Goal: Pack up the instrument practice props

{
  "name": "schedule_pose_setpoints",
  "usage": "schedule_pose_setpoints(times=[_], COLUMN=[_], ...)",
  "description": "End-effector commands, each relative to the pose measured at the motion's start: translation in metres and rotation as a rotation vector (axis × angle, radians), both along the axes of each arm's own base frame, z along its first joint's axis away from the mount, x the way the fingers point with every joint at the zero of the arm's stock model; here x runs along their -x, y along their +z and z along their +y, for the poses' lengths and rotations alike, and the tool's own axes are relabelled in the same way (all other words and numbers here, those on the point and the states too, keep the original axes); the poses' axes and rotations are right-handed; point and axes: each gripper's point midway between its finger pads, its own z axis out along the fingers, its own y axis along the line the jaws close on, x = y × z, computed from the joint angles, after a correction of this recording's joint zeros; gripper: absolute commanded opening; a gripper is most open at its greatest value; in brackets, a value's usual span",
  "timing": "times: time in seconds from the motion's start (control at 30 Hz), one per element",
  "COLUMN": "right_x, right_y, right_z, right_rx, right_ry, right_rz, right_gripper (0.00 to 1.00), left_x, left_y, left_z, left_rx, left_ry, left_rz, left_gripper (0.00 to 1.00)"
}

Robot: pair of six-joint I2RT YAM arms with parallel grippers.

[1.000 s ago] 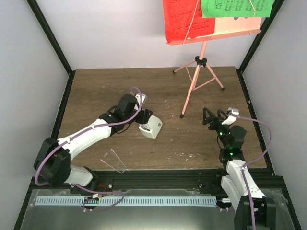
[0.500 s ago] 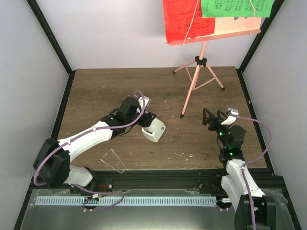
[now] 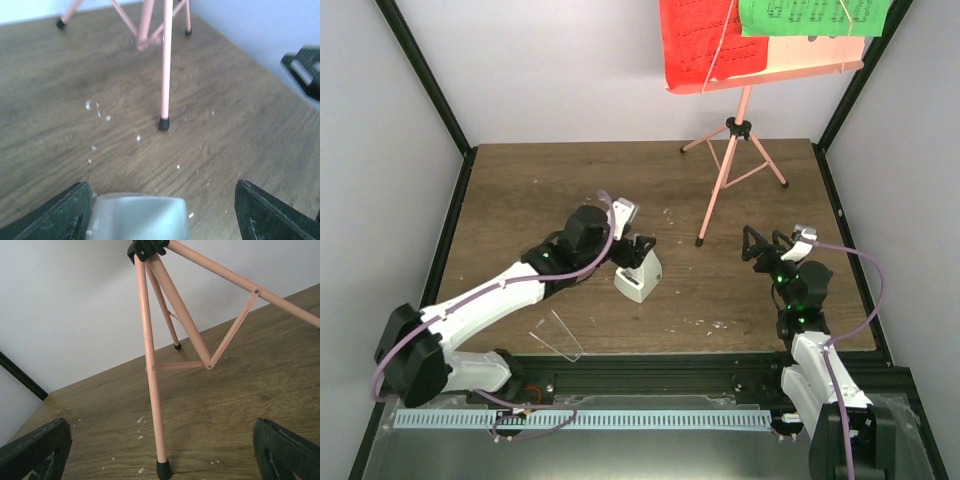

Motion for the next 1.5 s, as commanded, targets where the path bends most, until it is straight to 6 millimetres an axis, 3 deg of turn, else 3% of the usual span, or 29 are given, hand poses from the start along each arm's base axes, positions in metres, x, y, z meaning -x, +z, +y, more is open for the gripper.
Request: schedule_pose_setpoints(times=[0.0, 0.07, 0.13, 0.2, 0.3, 0.43, 0.63, 0.77, 0.83, 0.97, 1.07, 1.13, 1.27, 1.47], right_x=[-0.002, -0.003, -0.003, 0.000, 0.005, 0.019, 0.040, 0.055, 0.061, 0.071, 0.075, 0.077, 0.079, 0.078], right_y=[-0.004, -0.010, -0.011, -0.011, -0.017, -0.028, -0.062, -0.081, -0.090, -0.092, -0.082, -0.072, -0.047, 0.006], right_z=[-0.007, -0.009, 0.001, 0.015, 0.034, 0.067, 0.121, 0.154, 0.164, 0.174, 0.176, 0.176, 0.177, 0.176], right_rx=[-0.048, -0.102, -0.112, -0.110, -0.153, -0.235, -0.237, -0.180, -0.175, -0.151, -0.103, -0.071, 0.011, 0.114], right_ry=[-0.036, -0.057, 0.004, 0.090, 0.203, 0.423, 0.634, 0.739, 0.770, 0.817, 0.839, 0.851, 0.874, 0.863], right_rz=[0.024, 0.079, 0.125, 0.169, 0.252, 0.346, 0.504, 0.537, 0.538, 0.469, 0.369, 0.310, 0.172, -0.118], right_gripper=[1.00, 1.00, 1.00, 1.00, 1.00, 1.00, 1.00, 0.93, 0.91, 0.88, 0.94, 1.00, 1.00, 1.00], left_x=[-0.005, -0.004, 0.000, 0.006, 0.006, -0.001, -0.013, -0.014, -0.014, 0.004, 0.018, 0.017, 0.005, 0.002], left_y=[0.072, 0.088, 0.097, 0.093, 0.067, 0.017, -0.053, -0.076, -0.079, -0.073, -0.052, -0.042, -0.030, 0.025], left_z=[0.024, 0.048, 0.064, 0.073, 0.088, 0.097, 0.131, 0.143, 0.137, 0.097, 0.074, 0.072, 0.080, 0.083], left_rx=[0.138, 0.163, 0.191, 0.214, 0.198, 0.218, 0.094, 0.084, 0.092, 0.181, 0.282, 0.321, 0.257, 0.229], left_ry=[0.150, 0.239, 0.251, 0.223, 0.232, 0.244, 0.418, 0.467, 0.430, 0.162, 0.002, 0.005, 0.093, 0.071], left_rz=[-0.096, -0.112, -0.110, -0.054, 0.032, 0.200, 0.256, 0.297, 0.297, 0.327, 0.335, 0.326, 0.371, 0.275], left_gripper=[0.80, 0.87, 0.92, 0.92, 0.94, 0.96, 0.95, 0.95, 0.95, 0.82, 0.79, 0.79, 0.78, 0.80])
